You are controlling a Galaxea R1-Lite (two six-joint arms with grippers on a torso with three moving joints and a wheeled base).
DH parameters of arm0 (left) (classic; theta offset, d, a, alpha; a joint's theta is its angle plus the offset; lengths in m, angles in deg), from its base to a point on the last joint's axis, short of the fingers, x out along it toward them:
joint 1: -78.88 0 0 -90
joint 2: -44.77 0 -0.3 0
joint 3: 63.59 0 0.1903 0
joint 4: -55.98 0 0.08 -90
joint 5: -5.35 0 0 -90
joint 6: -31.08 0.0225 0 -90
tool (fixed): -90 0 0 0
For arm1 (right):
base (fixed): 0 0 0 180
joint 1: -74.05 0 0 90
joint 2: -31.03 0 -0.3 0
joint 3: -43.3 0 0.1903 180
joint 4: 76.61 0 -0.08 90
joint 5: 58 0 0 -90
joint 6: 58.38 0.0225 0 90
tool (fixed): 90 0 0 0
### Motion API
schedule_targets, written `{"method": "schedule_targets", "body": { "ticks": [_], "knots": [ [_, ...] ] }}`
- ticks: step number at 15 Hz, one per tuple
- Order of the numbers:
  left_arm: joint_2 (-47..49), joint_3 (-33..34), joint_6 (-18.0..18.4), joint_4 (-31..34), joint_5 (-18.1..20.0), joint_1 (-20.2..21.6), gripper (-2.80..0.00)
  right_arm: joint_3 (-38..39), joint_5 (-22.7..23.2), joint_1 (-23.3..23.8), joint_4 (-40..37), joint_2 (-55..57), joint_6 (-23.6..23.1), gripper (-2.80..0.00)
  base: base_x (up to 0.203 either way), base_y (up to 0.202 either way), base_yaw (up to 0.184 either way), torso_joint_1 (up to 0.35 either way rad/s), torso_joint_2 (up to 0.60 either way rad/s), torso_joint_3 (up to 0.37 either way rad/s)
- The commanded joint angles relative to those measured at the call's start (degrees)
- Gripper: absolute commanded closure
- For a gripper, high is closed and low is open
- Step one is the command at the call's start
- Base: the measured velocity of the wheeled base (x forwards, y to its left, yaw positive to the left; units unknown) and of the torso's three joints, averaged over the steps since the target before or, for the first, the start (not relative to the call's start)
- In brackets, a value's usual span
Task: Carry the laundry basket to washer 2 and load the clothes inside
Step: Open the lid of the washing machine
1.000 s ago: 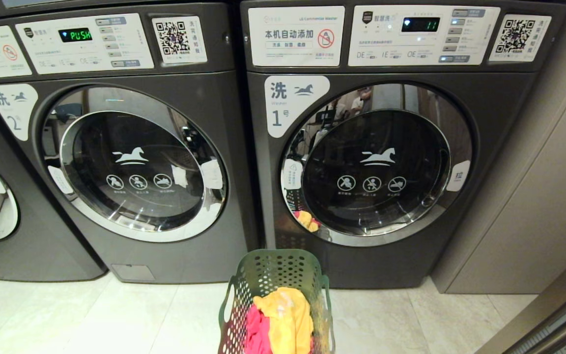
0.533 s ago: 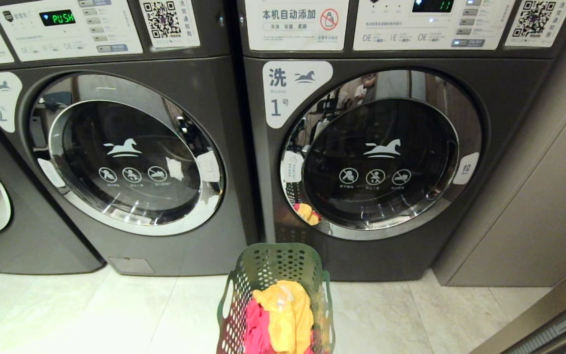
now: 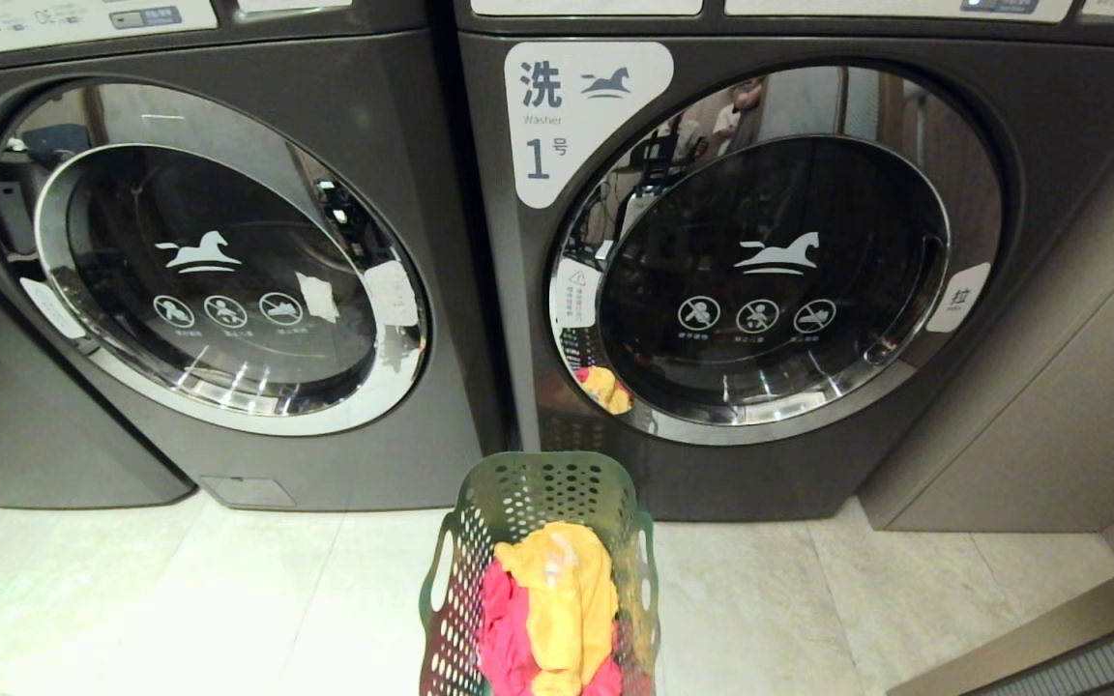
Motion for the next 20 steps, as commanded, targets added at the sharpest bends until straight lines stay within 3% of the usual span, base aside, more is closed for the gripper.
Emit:
{"method": "schedule_targets", "body": {
  "ticks": [1, 7, 11, 13, 17, 20],
  "knots": [
    [-0.01, 0.00, 0.03, -0.02, -0.01, -0.02, 0.00, 0.00, -0.01, -0.02, 0.02, 0.02, -0.03, 0.00, 0.000, 0.000, 0.000, 0.007, 0.00, -0.195],
    [-0.01, 0.00, 0.38, -0.02, -0.01, -0.02, 0.00, 0.00, 0.08, -0.02, 0.02, 0.02, -0.03, 0.00, 0.000, 0.000, 0.000, 0.006, 0.00, -0.168],
    [-0.01, 0.18, 6.31, -0.18, 0.99, -0.02, 0.00, 0.00, -0.01, -0.02, 0.02, 0.02, -0.03, 0.00, 0.000, 0.000, 0.000, 0.003, 0.00, -0.009],
    [0.00, -0.07, 6.36, -2.92, 1.04, -0.02, 0.00, 0.00, 0.01, -0.02, 0.02, 0.02, -0.03, 0.00, 0.000, 0.000, 0.000, 0.000, 0.00, 0.000],
    [1.96, -11.82, 7.11, 1.54, 3.88, -0.02, 0.00, 0.00, -0.01, -0.02, 0.02, 0.02, -0.03, 0.00, 0.000, 0.000, 0.000, 0.000, 0.00, 0.000],
    [16.97, -23.15, 4.78, 4.39, 5.40, -0.30, 0.00, 0.00, -0.01, -0.02, 0.02, 0.02, -0.03, 0.00, 0.000, 0.000, 0.000, 0.000, 0.00, 0.000]
  ]
}}
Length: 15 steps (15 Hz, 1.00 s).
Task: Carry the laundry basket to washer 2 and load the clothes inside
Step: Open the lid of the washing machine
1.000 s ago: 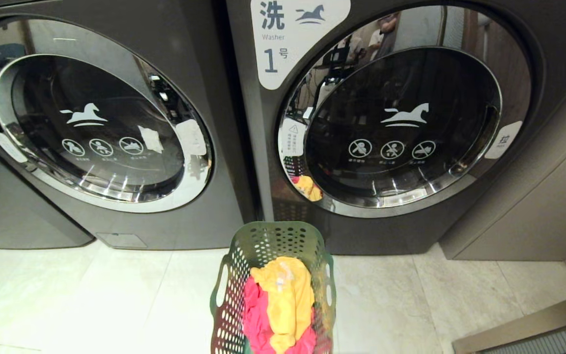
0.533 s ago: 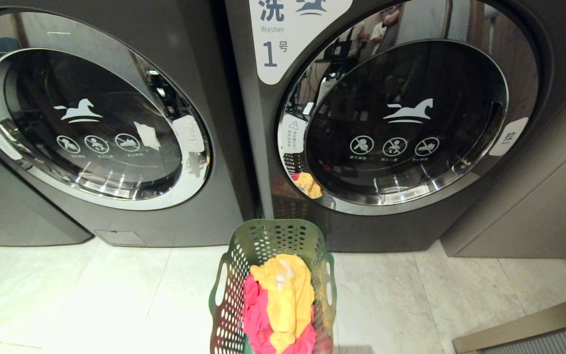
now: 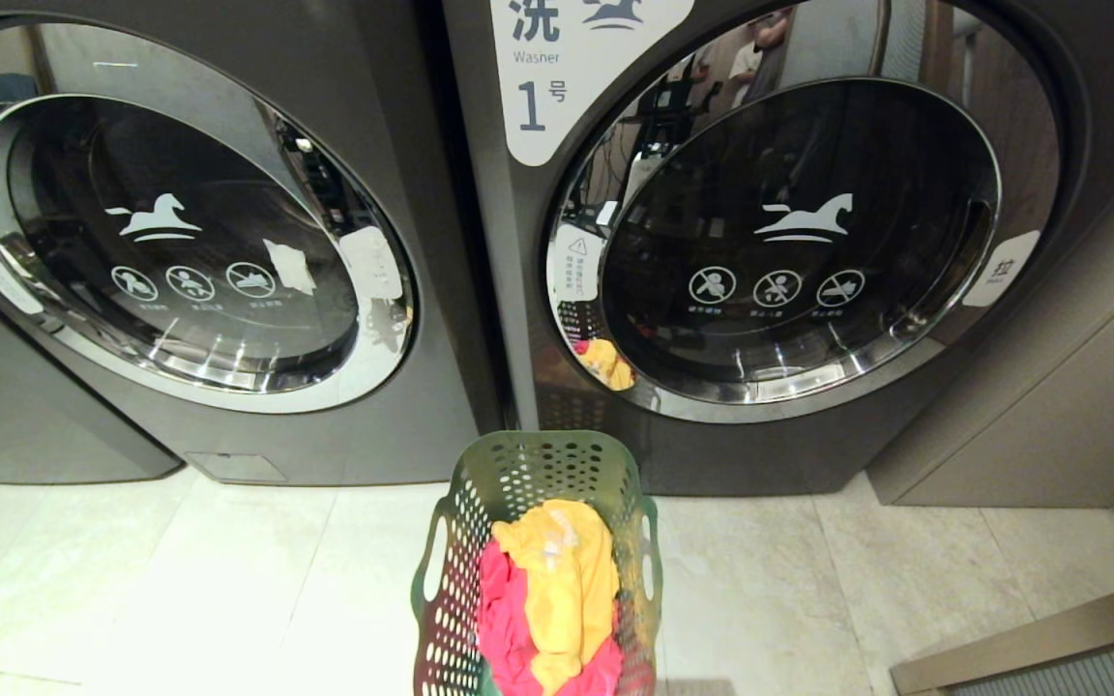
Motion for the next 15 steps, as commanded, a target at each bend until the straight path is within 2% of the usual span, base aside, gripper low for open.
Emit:
{"method": "schedule_targets", "body": {
  "ticks": [1, 2, 6, 8, 9, 10, 11, 12, 13, 14, 15],
  "knots": [
    [14.32, -6.11, -1.44, 0.32, 0.50, -0.20, 0.00, 0.00, -0.03, -0.02, 0.02, 0.02, 0.00, 0.00, 0.000, 0.000, 0.000, 0.000, 0.00, 0.000],
    [21.98, -9.48, -3.05, 0.40, 1.12, -0.25, -2.80, 0.00, 0.05, -0.02, 0.02, 0.02, 0.00, 0.00, 0.000, 0.000, 0.000, 0.000, 0.00, 0.000],
    [49.18, -19.22, -8.41, -3.96, 3.52, -0.46, -2.80, 0.00, 0.05, -0.02, 0.02, 0.02, 0.00, 0.00, 0.000, 0.000, 0.000, 0.000, 0.00, 0.000],
    [60.69, -20.98, -9.87, -11.99, 5.95, -0.23, -2.80, 0.00, -0.03, -0.02, 0.02, 0.02, 0.00, 0.00, 0.000, 0.000, 0.000, 0.000, 0.00, 0.000],
    [65.82, -21.43, -10.36, -17.67, 8.45, 0.75, -2.80, 0.00, -0.02, -0.02, 0.02, 0.02, 0.00, 0.00, 0.000, 0.000, 0.000, 0.000, 0.00, 0.000],
    [70.23, -21.74, -10.66, -23.59, 12.75, 2.76, -2.80, 0.00, 0.00, -0.02, 0.02, 0.02, 0.00, 0.00, 0.000, 0.000, 0.000, 0.000, 0.00, 0.000],
    [73.74, -21.90, -10.88, -29.00, 19.88, 5.79, -2.80, 0.00, -0.01, -0.02, 0.02, 0.02, 0.00, 0.00, 0.000, 0.000, 0.000, 0.000, 0.00, 0.000],
    [75.67, -21.92, -11.03, -31.94, 26.60, 8.77, -2.80, 0.00, -0.02, -0.02, 0.02, 0.02, 0.00, 0.00, 0.000, 0.000, 0.000, 0.000, 0.00, 0.000],
    [77.22, -21.78, -11.02, -33.73, 31.53, 10.68, -2.80, 0.00, -0.03, -0.02, 0.02, 0.02, 0.00, 0.00, 0.000, 0.000, 0.000, 0.000, 0.00, 0.000],
    [78.64, -21.68, -10.11, -35.31, 34.29, 11.73, -2.80, 0.00, 0.03, -0.02, 0.02, 0.02, 0.00, 0.00, 0.000, 0.000, 0.000, 0.000, 0.00, 0.000],
    [80.56, -21.63, -8.25, -37.03, 34.92, 12.30, -2.80, 0.00, -0.03, -0.02, 0.02, 0.02, 0.00, 0.00, 0.000, 0.000, 0.000, 0.000, 0.00, 0.000]
  ]
}}
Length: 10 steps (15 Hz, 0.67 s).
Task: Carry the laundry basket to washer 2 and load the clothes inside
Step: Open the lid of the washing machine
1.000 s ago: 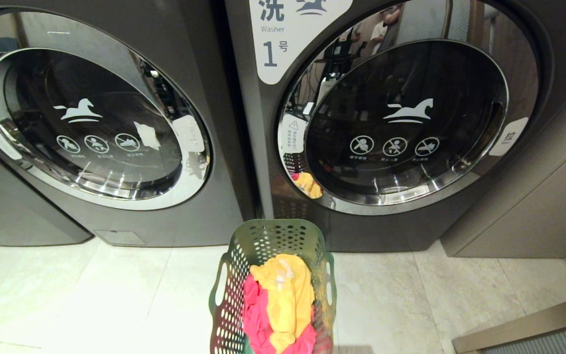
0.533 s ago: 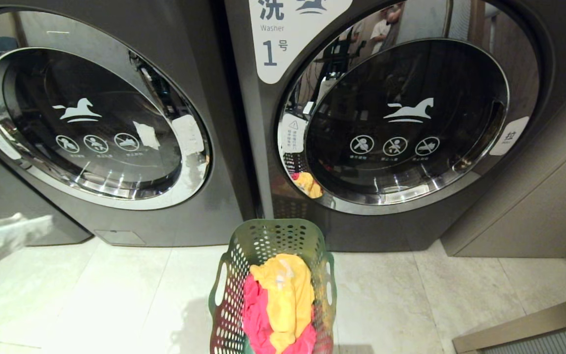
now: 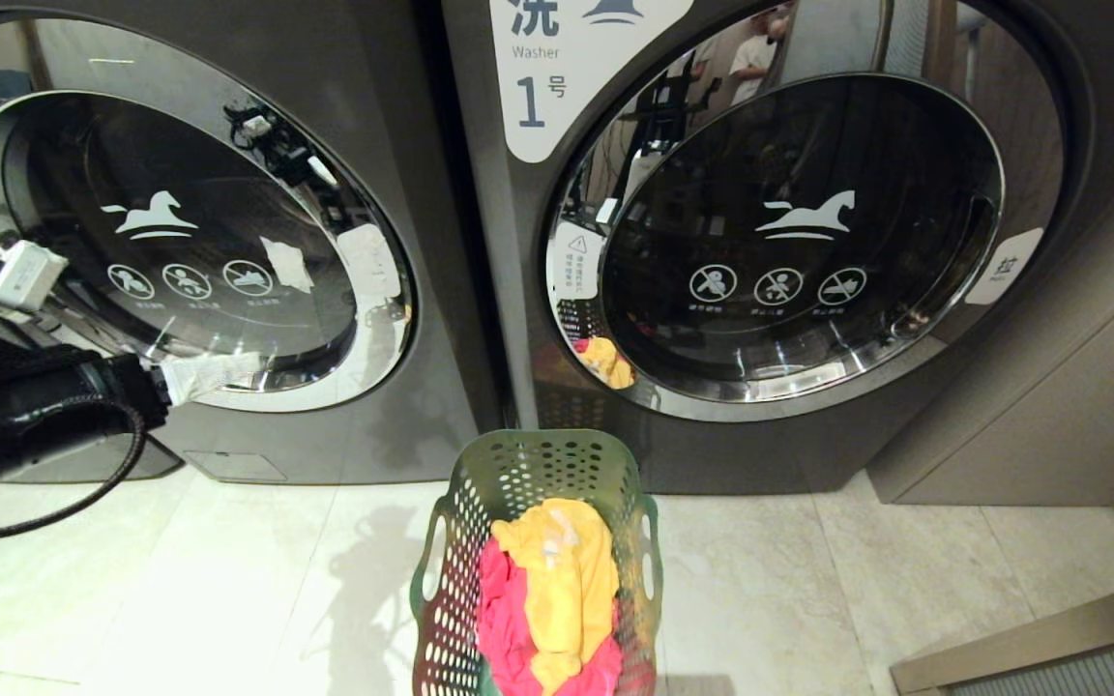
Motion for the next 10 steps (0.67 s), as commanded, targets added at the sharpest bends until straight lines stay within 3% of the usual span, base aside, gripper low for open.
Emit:
{"method": "schedule_targets", "body": {
  "ticks": [1, 5, 9, 10],
  "knots": [
    [5.99, 0.11, 2.18, -2.77, 1.42, 1.17, -2.80, 0.00, 0.07, -0.02, 0.02, 0.02, 0.00, 0.00, 0.000, 0.000, 0.000, 0.000, 0.00, 0.000],
    [15.27, -1.10, 9.95, -17.31, 5.20, 1.28, -2.80, 0.00, -0.02, -0.02, 0.02, 0.02, 0.00, 0.00, 0.000, 0.000, 0.000, 0.000, 0.00, 0.000],
    [23.35, -6.28, 11.10, -32.67, 5.56, 0.89, -2.80, 0.00, -0.02, -0.02, 0.02, 0.02, 0.00, 0.00, 0.000, 0.000, 0.000, 0.000, 0.00, 0.000],
    [24.23, -6.79, 11.15, -33.96, 5.53, 0.75, -2.80, 0.00, -0.02, -0.02, 0.02, 0.02, 0.00, 0.00, 0.000, 0.000, 0.000, 0.000, 0.00, 0.000]
  ]
}}
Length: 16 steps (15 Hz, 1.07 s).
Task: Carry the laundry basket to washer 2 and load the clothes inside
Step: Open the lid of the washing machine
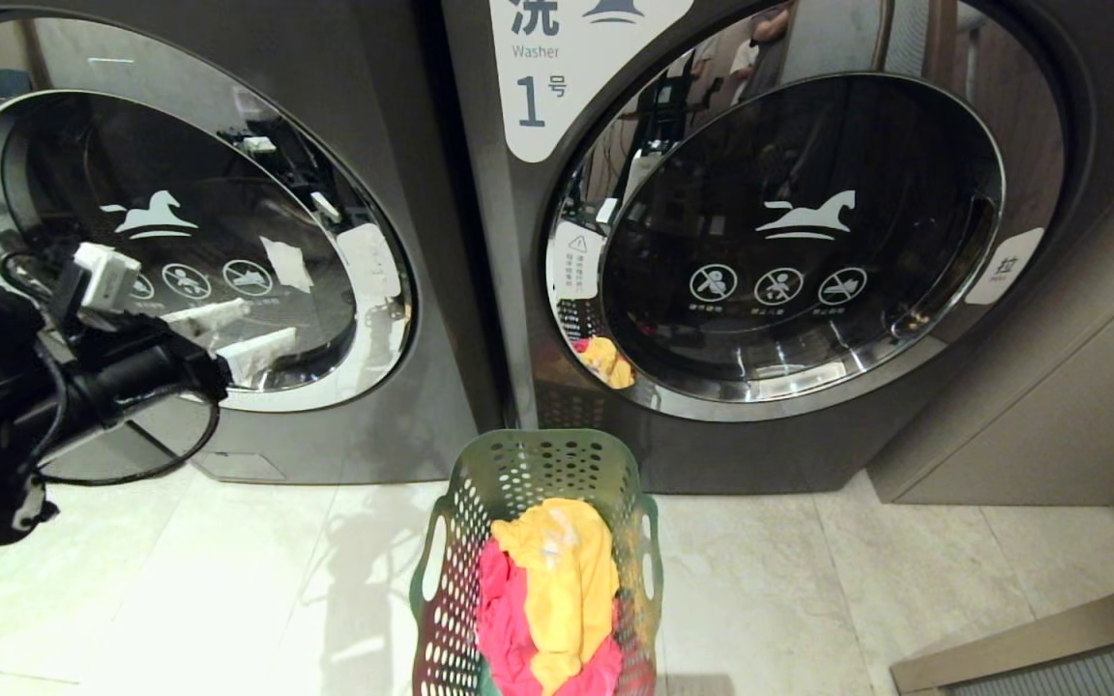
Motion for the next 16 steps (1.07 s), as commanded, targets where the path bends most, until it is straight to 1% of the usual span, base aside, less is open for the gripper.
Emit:
{"method": "schedule_targets", "body": {
  "ticks": [1, 4, 6, 7, 9, 12, 14, 16],
  "knots": [
    [3.79, -1.33, 0.07, -2.74, 0.19, -0.23, -2.80, 0.00, -0.02, -0.02, 0.02, 0.02, 0.00, 0.00, 0.000, 0.000, 0.000, 0.000, 0.00, 0.000],
    [7.03, -3.71, -0.58, -7.18, 0.35, -2.12, -2.80, 0.00, -0.02, -0.02, 0.02, 0.02, 0.00, 0.00, 0.000, 0.000, 0.000, 0.000, 0.00, 0.000],
    [8.17, -5.76, -1.54, -7.47, 0.89, -4.20, -2.80, 0.00, -0.02, -0.02, 0.02, 0.02, 0.00, 0.00, 0.000, 0.000, 0.000, 0.000, 0.00, 0.000],
    [9.10, -7.26, -2.04, -7.49, 1.97, -5.09, -2.80, 0.00, -0.02, -0.02, 0.02, 0.02, 0.00, 0.00, 0.000, 0.000, 0.000, 0.000, 0.00, 0.000],
    [11.50, -10.07, -2.19, -7.42, 2.56, -5.99, -2.80, 0.00, -0.02, -0.02, 0.02, 0.02, 0.00, 0.00, 0.000, 0.000, 0.000, 0.000, 0.00, 0.000],
    [14.35, -13.94, -0.96, -7.42, 1.43, -6.41, -2.80, 0.00, -0.02, -0.02, 0.02, 0.02, 0.00, 0.00, 0.000, 0.000, 0.000, 0.000, 0.00, 0.000],
    [15.76, -16.76, -0.90, -7.49, -0.12, -6.43, -2.80, 0.00, 0.02, -0.02, 0.02, 0.02, 0.00, 0.00, 0.000, 0.000, 0.000, 0.000, 0.00, 0.000],
    [17.07, -19.27, -0.97, -7.49, -0.59, -6.43, -2.80, 0.00, -0.02, -0.02, 0.02, 0.02, 0.00, 0.00, 0.000, 0.000, 0.000, 0.000, 0.00, 0.000]
  ]
}}
